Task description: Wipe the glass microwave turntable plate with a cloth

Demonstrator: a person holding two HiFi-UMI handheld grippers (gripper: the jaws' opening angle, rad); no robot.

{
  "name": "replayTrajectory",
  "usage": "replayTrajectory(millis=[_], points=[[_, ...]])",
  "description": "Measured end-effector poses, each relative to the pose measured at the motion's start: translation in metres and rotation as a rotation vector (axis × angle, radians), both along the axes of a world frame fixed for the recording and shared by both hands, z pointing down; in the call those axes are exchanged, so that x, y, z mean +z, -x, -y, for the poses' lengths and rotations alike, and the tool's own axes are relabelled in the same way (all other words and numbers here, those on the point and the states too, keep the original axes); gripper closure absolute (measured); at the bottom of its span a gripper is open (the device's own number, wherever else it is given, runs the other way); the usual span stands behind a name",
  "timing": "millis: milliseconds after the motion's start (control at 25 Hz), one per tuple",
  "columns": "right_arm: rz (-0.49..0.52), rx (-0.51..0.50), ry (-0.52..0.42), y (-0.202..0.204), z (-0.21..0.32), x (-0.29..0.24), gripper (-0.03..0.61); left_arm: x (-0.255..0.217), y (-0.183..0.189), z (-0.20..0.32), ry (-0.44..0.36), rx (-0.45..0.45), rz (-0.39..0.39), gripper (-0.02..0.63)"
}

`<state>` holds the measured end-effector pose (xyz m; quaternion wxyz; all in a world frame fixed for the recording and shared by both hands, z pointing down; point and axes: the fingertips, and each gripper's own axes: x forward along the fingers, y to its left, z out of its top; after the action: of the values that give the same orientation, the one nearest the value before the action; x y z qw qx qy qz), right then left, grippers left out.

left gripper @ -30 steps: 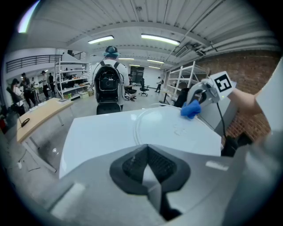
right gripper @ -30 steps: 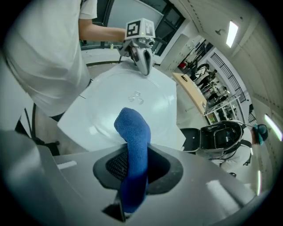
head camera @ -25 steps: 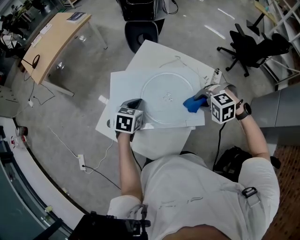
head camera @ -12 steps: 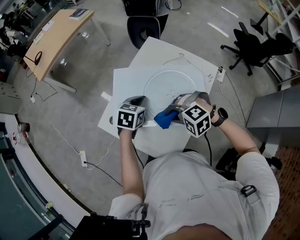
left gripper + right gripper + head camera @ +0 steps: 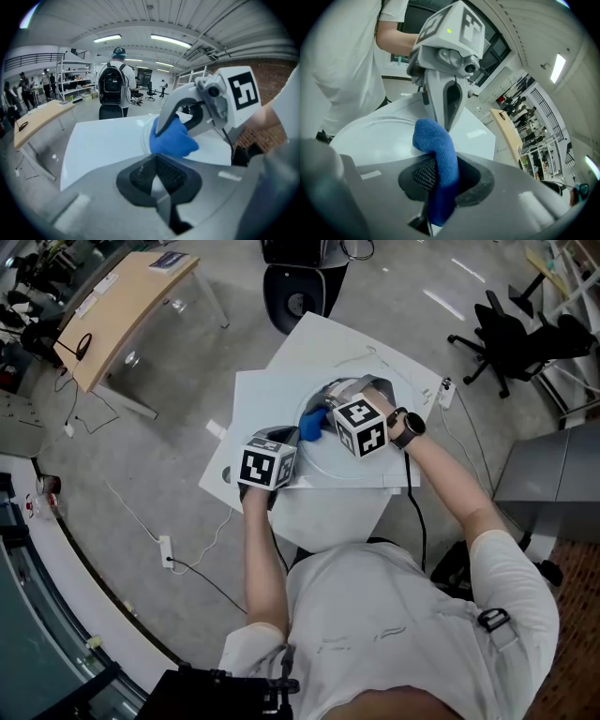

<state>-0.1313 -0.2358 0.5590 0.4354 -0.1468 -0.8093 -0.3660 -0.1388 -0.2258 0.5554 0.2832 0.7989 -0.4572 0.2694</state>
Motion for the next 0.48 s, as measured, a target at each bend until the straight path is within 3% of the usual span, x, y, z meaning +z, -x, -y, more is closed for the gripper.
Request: replayTrajectory(millis=[200, 360, 480], points=[[0.014, 0.175, -0.094, -0.024, 0.064, 0.003, 0.511, 0.002, -0.003, -0.002, -0.004, -0.001, 0.007, 0.614], [-0.070, 0.304, -0.137, -0.090, 0.098, 0.002, 0.511, 0.002, -0.003, -0.002, -0.008, 0.000, 0.010, 0.614], [-0.116, 0.369, -0.101, -0.142, 0.098, -0.003, 0.509, 0.001, -0.003, -0.002, -0.007, 0.004, 0.008, 0.614]])
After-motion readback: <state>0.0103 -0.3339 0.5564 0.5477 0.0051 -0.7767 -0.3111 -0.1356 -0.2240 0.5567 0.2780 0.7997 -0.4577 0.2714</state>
